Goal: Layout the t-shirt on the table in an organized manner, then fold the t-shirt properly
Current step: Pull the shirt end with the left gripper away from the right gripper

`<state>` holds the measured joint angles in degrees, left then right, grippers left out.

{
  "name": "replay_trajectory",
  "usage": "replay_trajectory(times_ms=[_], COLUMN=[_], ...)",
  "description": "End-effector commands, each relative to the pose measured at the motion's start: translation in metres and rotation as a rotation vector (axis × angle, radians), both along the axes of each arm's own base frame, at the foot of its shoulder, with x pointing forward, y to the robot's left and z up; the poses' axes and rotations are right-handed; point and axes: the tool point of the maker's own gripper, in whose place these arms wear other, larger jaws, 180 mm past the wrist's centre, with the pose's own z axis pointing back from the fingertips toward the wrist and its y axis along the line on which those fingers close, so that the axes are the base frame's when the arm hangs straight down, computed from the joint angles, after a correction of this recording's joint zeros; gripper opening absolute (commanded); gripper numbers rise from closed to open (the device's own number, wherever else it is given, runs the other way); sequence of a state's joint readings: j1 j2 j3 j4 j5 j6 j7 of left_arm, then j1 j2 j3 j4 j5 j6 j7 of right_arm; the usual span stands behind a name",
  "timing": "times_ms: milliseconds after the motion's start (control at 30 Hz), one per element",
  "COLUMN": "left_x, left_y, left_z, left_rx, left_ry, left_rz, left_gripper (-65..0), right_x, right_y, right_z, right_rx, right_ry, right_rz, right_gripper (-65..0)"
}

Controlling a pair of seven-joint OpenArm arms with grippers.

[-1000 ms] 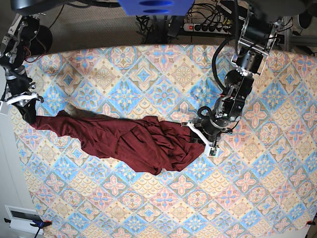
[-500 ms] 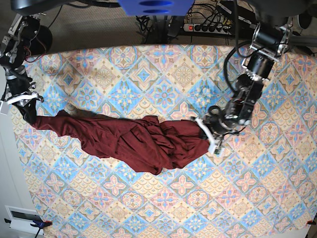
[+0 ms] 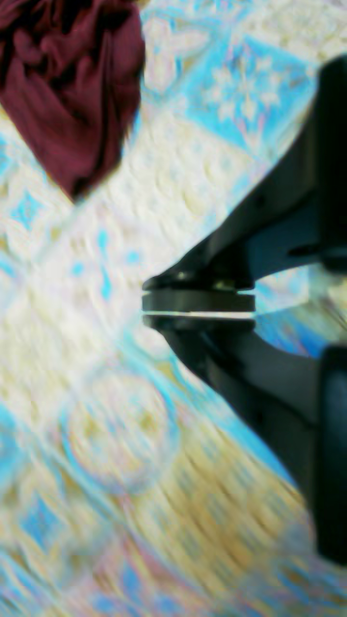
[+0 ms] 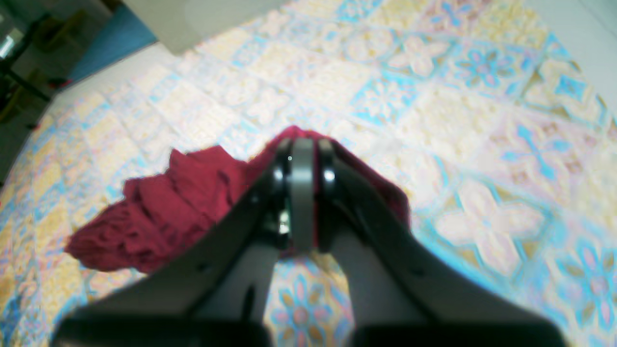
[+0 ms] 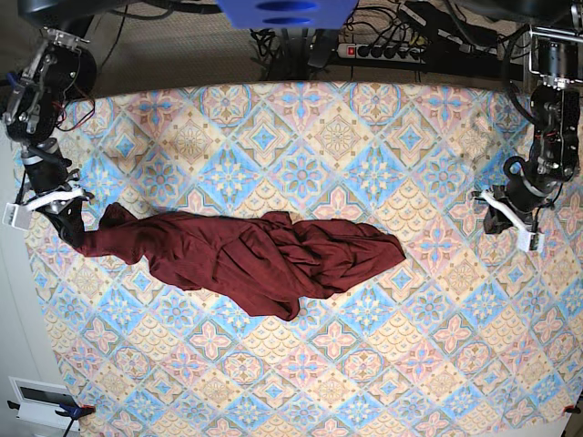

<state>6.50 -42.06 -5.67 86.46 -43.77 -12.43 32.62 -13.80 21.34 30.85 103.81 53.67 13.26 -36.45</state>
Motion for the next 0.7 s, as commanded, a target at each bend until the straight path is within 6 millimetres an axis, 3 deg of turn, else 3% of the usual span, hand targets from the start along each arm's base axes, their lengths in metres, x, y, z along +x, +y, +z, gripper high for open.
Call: replay_trajectory(times_ms=[0,100,167,233,433,667], left_x=[0.009,0.008,0.014,0.019,0.027,0.05], left_y=[0.006,0.002,-0.022,-0.041,-0.083,-0.123], left_z=[0.019,0.018,0.02,0.027,0.016,-0.002], left_rx=[0.012,0.001,-0.044,-0.081,-0.198,-0.305], left_ry=[-0.057,-0.057,-0.086,-0.118,-0.07,-0.02], left_rz=[-0.003,-0.007,-0.03,-0.048,-0.061,-0.069], left_gripper=[-65.0,-65.0,-63.9,-59.3,-43.0,-42.5], right_x=[0.006,0.008,0.008,0.008,0.008,0.008], right_y=[0.001,0.01,0.012,0.012,0.012,0.013], right_z=[0.017,0.013,0.012,0.011,0.011,0.013], right_rx=[-0.017,-0.012,-0.01,-0.009,-0.009,-0.012], right_ry=[-0.054,-0.044,-0.041,-0.04,-0.04,-0.044], right_rz=[0.014,0.039,0.045,0.044,0.044,0.047], right_gripper=[-65.0,-65.0,-65.0,-65.0,-65.0,-65.0])
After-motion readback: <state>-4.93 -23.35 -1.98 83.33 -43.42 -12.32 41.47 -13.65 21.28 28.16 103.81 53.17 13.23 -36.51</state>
